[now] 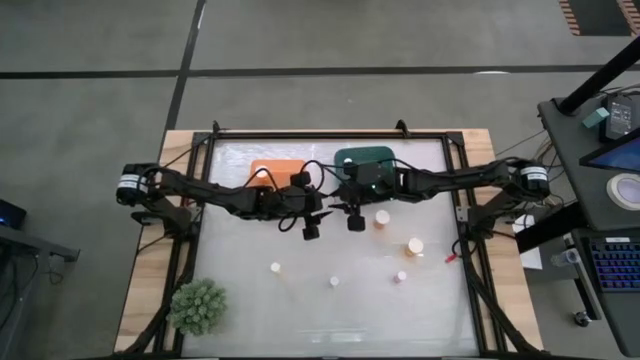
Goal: Pick and place medicine bottles into bin by pill shape (circle, oval)
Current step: Put the small orange pill bottle into the green bin
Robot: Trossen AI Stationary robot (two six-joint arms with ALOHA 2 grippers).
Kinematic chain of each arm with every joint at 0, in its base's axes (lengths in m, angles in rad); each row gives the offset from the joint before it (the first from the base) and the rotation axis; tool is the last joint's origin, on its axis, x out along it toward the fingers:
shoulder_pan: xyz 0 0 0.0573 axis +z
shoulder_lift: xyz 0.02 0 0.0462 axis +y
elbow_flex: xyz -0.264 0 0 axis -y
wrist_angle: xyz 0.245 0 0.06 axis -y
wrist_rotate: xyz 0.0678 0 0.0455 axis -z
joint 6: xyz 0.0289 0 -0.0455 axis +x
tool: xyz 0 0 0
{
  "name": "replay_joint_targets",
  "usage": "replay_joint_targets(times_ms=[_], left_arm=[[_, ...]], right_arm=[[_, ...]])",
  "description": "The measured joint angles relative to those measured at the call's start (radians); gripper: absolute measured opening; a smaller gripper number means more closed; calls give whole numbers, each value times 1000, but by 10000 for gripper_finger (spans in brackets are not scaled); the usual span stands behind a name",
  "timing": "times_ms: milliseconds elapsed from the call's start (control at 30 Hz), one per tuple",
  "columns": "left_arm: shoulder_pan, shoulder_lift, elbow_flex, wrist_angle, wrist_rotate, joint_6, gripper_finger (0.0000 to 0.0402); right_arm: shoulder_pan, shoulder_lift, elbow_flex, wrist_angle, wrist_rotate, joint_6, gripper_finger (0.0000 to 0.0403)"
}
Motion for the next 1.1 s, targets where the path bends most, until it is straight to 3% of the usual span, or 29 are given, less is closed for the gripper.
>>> replay_joint_targets(times_ms=[267,500,600,733,800,1100], left_arm=[[0,-66,-6,-38,-59,70,192],[0,-143,-20,-35,-100,121,193],[1,-169,-21,-41,-107,129,193],[2,-198,-21,-28,-125,154,193],[5,-203,-21,-16,-128,167,193],[11,-211,-21,-3,-136,183,193]], right_arm=[[-85,-28,-88,60,10,67,116],[-169,-53,-207,251,13,147,113],[-186,-65,-232,273,88,167,115],[-192,-66,-255,300,306,242,116],[-193,-61,-276,332,364,289,115],[-192,-11,-362,496,387,490,118]])
